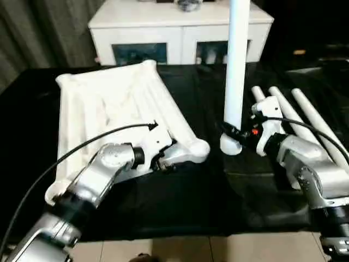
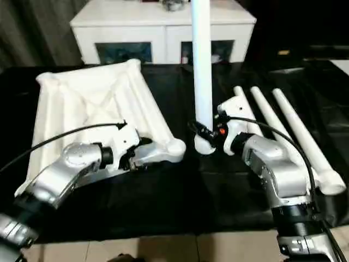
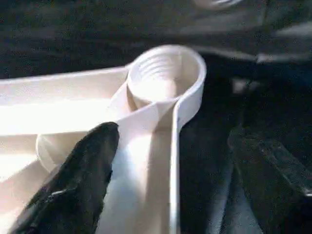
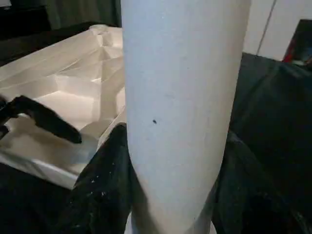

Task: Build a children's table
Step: Pick table leg, then insert table leg to table base

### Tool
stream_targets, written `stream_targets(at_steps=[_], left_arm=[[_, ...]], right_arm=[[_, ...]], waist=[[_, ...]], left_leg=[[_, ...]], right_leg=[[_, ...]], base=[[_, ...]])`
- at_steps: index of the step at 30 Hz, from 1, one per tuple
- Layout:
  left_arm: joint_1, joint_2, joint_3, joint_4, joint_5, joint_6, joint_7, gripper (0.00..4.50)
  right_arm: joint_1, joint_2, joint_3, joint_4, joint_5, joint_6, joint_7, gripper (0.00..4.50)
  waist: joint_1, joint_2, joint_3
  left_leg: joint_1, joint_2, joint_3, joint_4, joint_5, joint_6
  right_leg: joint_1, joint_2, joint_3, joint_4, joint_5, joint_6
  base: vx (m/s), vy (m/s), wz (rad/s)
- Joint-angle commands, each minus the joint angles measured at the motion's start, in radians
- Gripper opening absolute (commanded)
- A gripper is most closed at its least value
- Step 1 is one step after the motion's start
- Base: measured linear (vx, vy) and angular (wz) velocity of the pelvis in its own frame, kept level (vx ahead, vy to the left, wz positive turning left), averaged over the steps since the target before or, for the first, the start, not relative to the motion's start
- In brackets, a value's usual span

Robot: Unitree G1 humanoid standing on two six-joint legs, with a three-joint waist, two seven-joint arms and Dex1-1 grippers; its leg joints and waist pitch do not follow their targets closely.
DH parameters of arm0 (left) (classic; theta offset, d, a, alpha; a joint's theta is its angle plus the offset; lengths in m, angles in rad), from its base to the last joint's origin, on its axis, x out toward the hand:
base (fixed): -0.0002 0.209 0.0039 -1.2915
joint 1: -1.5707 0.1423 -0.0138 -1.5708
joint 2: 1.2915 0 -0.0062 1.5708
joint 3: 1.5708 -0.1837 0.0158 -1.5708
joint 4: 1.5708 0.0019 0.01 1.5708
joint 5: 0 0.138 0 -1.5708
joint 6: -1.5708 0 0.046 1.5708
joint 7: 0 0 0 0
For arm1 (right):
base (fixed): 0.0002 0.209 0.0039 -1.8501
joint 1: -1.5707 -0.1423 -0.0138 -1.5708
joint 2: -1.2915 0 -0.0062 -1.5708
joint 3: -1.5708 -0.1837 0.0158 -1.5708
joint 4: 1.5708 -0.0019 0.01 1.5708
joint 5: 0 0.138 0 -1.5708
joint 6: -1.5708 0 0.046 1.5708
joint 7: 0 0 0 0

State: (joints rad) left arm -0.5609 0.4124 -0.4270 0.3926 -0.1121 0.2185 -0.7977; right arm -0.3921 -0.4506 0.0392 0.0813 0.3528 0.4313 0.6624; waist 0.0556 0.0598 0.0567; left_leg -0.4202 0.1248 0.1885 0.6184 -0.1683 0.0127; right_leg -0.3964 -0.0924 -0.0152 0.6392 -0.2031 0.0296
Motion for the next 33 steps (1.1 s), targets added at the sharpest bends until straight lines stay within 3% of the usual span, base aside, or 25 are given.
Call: stream_targets(at_steps=[1,6,7,13,21,33], left_arm=[[-0.018,0.004,0.002,0.027,0.021,0.052,-0.003,3.43],[-0.016,0.024,0.014,0.001,0.025,0.171,-0.004,3.11],[-0.012,0.034,0.017,-0.017,0.033,0.199,0.0,2.88],[0.005,0.022,0.066,-0.067,0.003,0.232,0.012,2.39],[0.024,0.029,0.073,-0.113,-0.003,0.257,-0.027,1.82],[0.03,0.051,0.019,-0.093,0.053,0.239,-0.072,0.84]], right_arm=[[0.0,-0.006,0.006,-0.036,0.0,-0.01,0.02,1.84],[0.005,-0.008,0.007,-0.037,0.0,-0.018,0.036,1.84],[0.006,-0.007,0.005,-0.037,0.0,-0.02,0.04,1.84],[0.005,-0.006,0.0,-0.031,-0.003,-0.026,0.048,1.84],[-0.002,-0.003,0.005,-0.019,-0.005,-0.032,0.069,1.84],[-0.013,-0.003,0.007,-0.01,-0.011,-0.039,0.089,1.84]], waist=[[0.002,0.001,-0.077],[0.006,0.001,-0.075],[0.006,0.001,-0.075],[0.006,0.0,-0.073],[0.008,0.0,-0.072],[0.005,0.008,-0.072]], left_leg=[[0.042,0.086,-0.045,-0.087,-0.317,-0.033],[0.044,0.088,-0.043,-0.086,-0.314,-0.017],[0.045,0.089,-0.043,-0.086,-0.317,-0.017],[0.046,0.089,-0.043,-0.089,-0.341,-0.027],[0.045,0.09,-0.043,-0.091,-0.35,-0.027],[0.048,0.091,-0.045,-0.096,-0.382,-0.05]], right_leg=[[0.03,-0.057,0.024,-0.076,-0.079,-0.267],[0.029,-0.059,0.024,-0.076,-0.092,-0.285],[0.028,-0.059,0.024,-0.077,-0.1,-0.285],[0.027,-0.06,0.024,-0.081,-0.134,-0.276],[0.024,-0.06,0.025,-0.084,-0.16,-0.262],[0.021,-0.057,0.025,-0.083,-0.144,-0.257]], base=[[0.0,0.0,0.0],[0.0,0.0,0.0],[0.0,0.0,0.0],[0.0,0.0,0.0],[0.0,0.0,0.0],[0.0,0.0,0.0]])
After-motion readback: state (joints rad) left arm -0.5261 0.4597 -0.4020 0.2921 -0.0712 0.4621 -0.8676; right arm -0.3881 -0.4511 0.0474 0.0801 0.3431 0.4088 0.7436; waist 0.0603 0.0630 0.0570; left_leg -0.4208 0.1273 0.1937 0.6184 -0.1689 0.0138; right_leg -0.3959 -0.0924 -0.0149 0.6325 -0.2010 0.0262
